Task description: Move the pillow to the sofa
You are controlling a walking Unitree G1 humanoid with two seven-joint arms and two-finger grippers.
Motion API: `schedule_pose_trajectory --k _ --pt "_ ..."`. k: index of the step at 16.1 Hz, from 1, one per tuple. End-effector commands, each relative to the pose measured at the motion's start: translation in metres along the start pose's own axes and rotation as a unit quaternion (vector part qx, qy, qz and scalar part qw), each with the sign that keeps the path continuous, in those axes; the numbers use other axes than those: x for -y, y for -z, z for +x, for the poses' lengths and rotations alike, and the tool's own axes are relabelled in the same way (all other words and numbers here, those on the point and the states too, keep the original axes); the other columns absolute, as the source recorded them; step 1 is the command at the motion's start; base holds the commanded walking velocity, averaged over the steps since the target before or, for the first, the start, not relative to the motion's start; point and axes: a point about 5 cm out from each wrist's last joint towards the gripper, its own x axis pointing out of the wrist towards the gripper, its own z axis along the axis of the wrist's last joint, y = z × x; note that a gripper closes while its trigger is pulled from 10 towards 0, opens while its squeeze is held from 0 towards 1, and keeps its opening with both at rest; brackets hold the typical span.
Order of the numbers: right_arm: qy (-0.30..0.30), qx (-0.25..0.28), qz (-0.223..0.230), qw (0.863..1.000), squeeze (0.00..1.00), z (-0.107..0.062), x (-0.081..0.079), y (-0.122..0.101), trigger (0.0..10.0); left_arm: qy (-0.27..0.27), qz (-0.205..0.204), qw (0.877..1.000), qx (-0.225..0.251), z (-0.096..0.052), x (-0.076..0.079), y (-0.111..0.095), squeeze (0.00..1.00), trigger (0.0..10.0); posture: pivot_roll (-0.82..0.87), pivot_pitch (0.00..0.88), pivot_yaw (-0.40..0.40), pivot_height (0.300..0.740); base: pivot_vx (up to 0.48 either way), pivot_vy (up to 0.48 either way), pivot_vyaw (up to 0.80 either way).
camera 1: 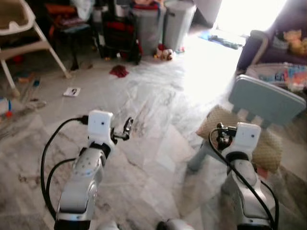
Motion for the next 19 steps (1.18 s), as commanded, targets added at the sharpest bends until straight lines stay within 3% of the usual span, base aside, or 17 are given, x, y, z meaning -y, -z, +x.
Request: schedule_pose_trajectory --k 1,5,11,16,19 --pt "0.01 0.001 -0.005 1.0 0.0 -0.0007 0.0056 0.0003 10.0 0.017 -0.001 1.0 0.008 0.0017 0.0053 -0.0062 0.0 10.0 -0.01 0.0 -0.056 0.74 0.364 0.0 -0.8" --pt "0.009 0.007 -0.005 1.0 0.0 -0.0011 0.0071 -0.0013 10.0 0.02 -0.004 1.0 0.009 0.0035 0.0049 -0.0074 0.0 10.0 -0.02 0.0 -0.057 0.74 0.368 0.0 -0.35" --pt "0.006 -0.002 -0.009 1.0 0.0 0.0021 0.0056 0.0002 10.0 0.025 -0.012 1.0 0.011 0.0039 0.0074 -0.0079 0.0 10.0 -0.01 0.0 -0.061 0.74 0.352 0.0 -0.79" --pt "-0.004 0.002 -0.015 1.0 0.0 0.0031 0.0048 -0.0013 10.0 0.022 -0.019 1.0 0.01 0.0042 0.0067 -0.0076 0.0 10.0 -0.02 0.0 -0.062 0.74 0.401 0.0 0.0" --pt "0.014 -0.03 -0.016 0.999 0.0 0.005 0.0089 0.0067 10.0 0.024 -0.025 0.999 0.014 0.006 0.0089 -0.009 0.0 10.0 -0.01 0.0 -0.069 0.74 0.266 0.0 0.0"
